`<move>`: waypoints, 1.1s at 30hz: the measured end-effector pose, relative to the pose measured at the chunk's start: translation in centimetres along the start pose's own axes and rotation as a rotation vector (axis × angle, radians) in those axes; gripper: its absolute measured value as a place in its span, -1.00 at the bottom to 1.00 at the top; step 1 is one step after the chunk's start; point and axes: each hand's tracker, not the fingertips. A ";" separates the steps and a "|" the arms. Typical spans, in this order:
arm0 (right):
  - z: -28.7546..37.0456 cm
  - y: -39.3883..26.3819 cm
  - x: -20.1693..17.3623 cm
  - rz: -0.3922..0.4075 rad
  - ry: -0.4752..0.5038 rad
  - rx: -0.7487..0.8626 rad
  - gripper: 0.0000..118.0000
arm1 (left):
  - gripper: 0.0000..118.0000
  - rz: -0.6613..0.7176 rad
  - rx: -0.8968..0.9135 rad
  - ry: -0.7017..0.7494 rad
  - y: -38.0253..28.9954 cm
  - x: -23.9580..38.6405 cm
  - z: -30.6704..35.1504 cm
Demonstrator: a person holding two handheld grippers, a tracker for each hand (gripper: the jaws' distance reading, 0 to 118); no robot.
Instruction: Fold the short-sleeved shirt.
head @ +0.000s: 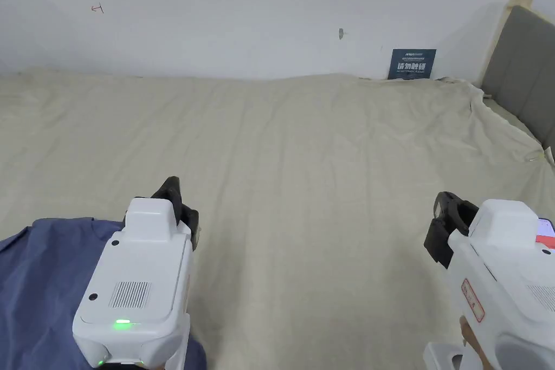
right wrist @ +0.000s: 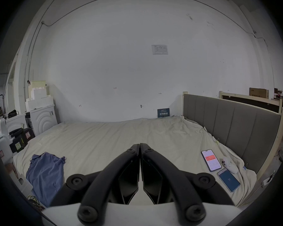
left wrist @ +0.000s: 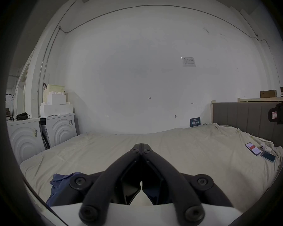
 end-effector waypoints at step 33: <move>-3.9 0.8 -15.2 0.147 0.339 0.088 -0.99 | -1.00 0.022 -0.009 0.338 0.2 -14.3 5.6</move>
